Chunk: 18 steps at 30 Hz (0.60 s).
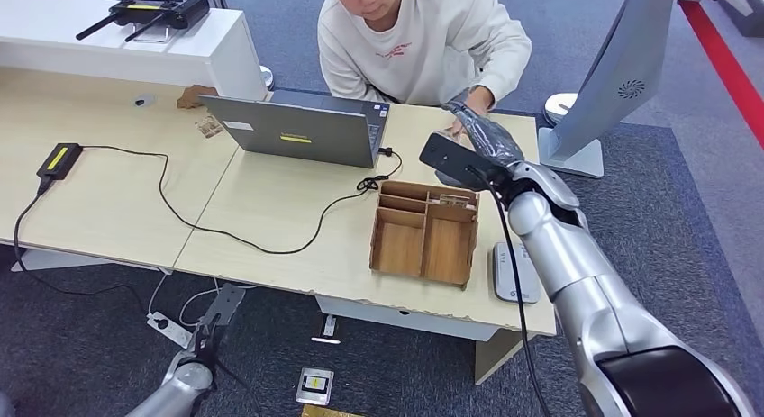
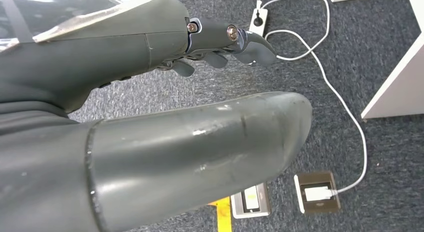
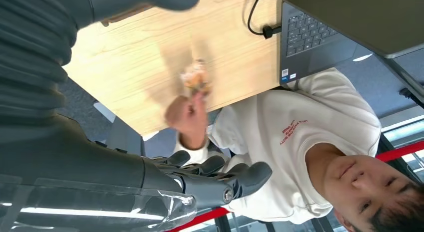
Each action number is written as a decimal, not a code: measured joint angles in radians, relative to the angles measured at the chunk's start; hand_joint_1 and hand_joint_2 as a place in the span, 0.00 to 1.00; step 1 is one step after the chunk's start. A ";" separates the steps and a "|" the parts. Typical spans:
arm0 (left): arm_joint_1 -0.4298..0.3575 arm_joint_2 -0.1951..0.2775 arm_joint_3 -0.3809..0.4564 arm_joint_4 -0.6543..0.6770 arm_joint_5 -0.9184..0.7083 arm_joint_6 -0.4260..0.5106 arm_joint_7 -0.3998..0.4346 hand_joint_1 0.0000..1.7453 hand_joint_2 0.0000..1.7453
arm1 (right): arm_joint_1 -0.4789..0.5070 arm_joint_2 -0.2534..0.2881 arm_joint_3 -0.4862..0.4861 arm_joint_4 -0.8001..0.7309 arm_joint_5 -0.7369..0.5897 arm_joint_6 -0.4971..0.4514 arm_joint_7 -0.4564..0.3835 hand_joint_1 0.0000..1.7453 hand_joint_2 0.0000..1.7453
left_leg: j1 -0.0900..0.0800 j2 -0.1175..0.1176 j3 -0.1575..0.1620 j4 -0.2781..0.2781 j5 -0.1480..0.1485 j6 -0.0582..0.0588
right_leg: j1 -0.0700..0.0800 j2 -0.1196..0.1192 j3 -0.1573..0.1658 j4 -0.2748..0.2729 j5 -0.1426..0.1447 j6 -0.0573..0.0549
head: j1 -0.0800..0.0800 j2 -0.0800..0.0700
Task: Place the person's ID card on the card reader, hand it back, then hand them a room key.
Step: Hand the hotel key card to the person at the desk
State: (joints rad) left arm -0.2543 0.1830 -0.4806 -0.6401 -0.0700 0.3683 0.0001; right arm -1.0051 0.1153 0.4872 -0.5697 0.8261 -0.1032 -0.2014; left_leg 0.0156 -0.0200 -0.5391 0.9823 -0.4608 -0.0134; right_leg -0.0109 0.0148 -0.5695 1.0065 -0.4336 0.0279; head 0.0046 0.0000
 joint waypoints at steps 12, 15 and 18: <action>0.009 0.014 -0.021 -0.013 0.060 0.025 -0.025 0.00 0.00 | -0.020 0.025 0.014 0.020 -0.052 -0.035 -0.034 0.00 1.00 | 0.000 0.000 0.001 0.000 0.000 0.000 | 0.000 0.000 0.000 0.000 0.000 0.000 | 0.000 0.000; 0.019 0.023 -0.028 -0.025 0.093 0.036 -0.034 0.00 0.00 | -0.034 0.031 0.014 0.014 -0.106 -0.031 -0.041 0.00 1.00 | 0.000 0.000 0.001 0.000 0.000 0.000 | 0.000 0.001 0.000 0.000 0.000 0.000 | 0.000 0.000; 0.034 0.032 -0.033 -0.039 0.117 0.041 -0.033 0.00 0.00 | -0.042 0.031 0.015 -0.006 -0.123 0.003 -0.015 0.00 1.00 | 0.000 0.001 0.001 0.000 0.000 0.000 | 0.000 0.001 0.000 0.000 0.000 0.000 | 0.000 0.000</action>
State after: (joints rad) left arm -0.2202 0.2153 -0.5138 -0.6786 0.0474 0.4098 -0.0328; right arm -1.0469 0.1467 0.5018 -0.5756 0.7029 -0.1001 -0.2166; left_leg 0.0158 -0.0194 -0.5380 0.9823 -0.4607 -0.0136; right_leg -0.0108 0.0155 -0.5693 1.0066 -0.4333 0.0277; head 0.0045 0.0000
